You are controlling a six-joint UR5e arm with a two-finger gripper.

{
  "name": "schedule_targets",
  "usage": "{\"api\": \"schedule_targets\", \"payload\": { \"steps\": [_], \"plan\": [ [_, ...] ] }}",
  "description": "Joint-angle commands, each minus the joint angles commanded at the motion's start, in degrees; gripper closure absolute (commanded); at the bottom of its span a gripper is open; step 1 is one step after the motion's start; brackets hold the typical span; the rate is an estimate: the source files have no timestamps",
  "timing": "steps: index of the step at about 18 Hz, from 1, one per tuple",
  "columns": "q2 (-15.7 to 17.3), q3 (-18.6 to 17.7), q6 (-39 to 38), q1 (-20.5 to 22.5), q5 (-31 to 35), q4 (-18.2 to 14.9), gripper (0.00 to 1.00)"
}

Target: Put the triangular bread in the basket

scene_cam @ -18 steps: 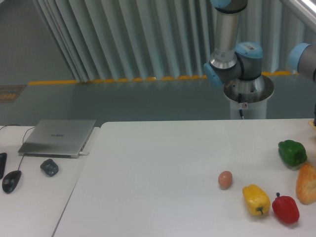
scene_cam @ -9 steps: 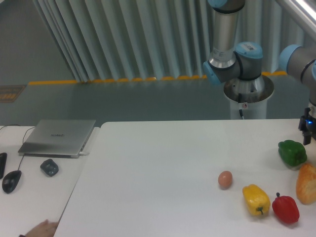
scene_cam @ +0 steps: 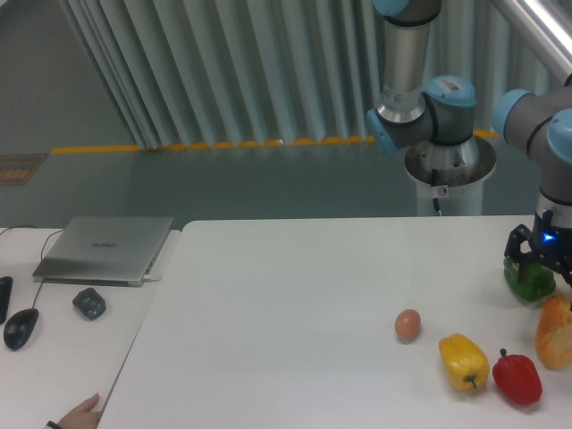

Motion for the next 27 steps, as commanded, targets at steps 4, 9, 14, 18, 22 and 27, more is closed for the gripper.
{"api": "schedule_targets", "payload": {
  "steps": [4, 9, 14, 18, 22, 27],
  "plan": [
    [-1.3, -2.3, -0.3, 0.4, 0.4, 2.1, 0.0],
    [-2.4, -2.7, 0.0, 1.7, 0.5, 2.3, 0.0],
    [-4.1, -2.8, -0.1, 1.7, 0.4, 2.6, 0.0],
    [-5.2, -3.4, -0.1, 1.5, 0.5, 3.3, 0.0],
    [-5.3, -3.4, 0.2, 1.7, 0.5, 3.4, 0.0],
    [-5.3, -3.4, 0.4, 1.7, 0.5, 3.3, 0.35]
  ]
}}
